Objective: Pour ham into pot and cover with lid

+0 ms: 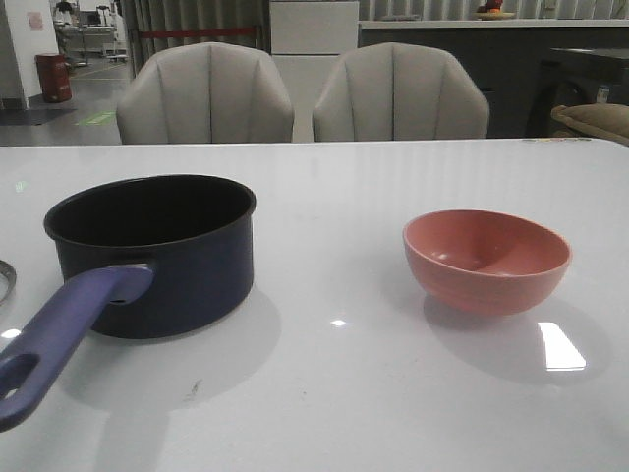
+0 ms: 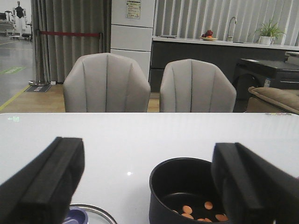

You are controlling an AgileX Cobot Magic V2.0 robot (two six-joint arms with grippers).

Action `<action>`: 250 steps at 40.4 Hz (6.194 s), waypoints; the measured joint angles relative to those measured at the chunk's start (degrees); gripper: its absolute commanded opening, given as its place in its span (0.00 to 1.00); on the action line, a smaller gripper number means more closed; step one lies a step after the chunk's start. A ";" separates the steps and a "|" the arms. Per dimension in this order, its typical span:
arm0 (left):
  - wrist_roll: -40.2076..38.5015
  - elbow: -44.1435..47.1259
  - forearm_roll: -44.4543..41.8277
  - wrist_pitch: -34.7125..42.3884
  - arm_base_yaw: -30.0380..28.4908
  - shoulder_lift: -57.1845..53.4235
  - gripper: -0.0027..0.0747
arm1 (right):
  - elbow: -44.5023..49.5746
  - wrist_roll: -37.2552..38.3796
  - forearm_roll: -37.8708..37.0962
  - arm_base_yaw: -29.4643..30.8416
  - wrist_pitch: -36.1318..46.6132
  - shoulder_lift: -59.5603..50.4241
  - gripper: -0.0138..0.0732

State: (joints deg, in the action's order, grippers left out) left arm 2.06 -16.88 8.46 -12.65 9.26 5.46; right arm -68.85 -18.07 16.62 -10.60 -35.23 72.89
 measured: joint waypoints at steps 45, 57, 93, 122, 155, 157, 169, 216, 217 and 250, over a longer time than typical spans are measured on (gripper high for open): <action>0.00 0.00 0.00 0.04 0.00 0.00 0.82 | 59.15 -0.45 3.24 -5.64 26.35 -64.87 0.30; 0.00 0.00 0.67 -1.21 0.00 0.12 0.82 | 59.50 -0.45 3.35 -5.64 26.35 -64.87 0.33; -5.11 -34.43 -1.90 -28.76 -13.37 57.96 0.81 | 59.50 -0.45 3.42 -5.64 26.35 -64.87 0.33; -5.11 -52.31 -3.47 -41.04 -16.28 91.24 0.81 | 59.50 -0.48 3.42 -5.64 26.35 -64.87 0.33; -5.11 -58.61 -5.34 -43.25 -16.28 103.25 0.45 | 59.50 -0.57 3.42 -5.64 26.35 -64.87 0.33; -5.11 -58.97 -5.23 -43.37 -16.28 103.25 0.41 | 59.50 -0.57 3.42 -5.64 26.35 -64.87 0.33; -5.11 -62.15 -5.55 -46.26 -16.28 103.39 0.37 | 59.50 -0.57 3.42 -5.64 26.35 -64.87 0.33; 1.91 -76.95 -1.63 -53.49 11.73 100.15 0.37 | 59.50 -0.57 3.42 -5.78 26.35 -64.87 0.33; 1.91 -77.39 -1.74 -54.03 11.73 100.44 0.37 | 59.50 -0.57 3.42 -5.78 26.35 -64.87 0.33; 1.91 -80.67 -1.94 -54.90 11.73 104.69 0.41 | 59.50 -0.57 3.42 -5.78 26.35 -64.87 0.33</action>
State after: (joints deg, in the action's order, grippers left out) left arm 3.97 -97.55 6.52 -67.55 20.99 110.14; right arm -9.35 -18.64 20.04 -16.37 -8.88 8.02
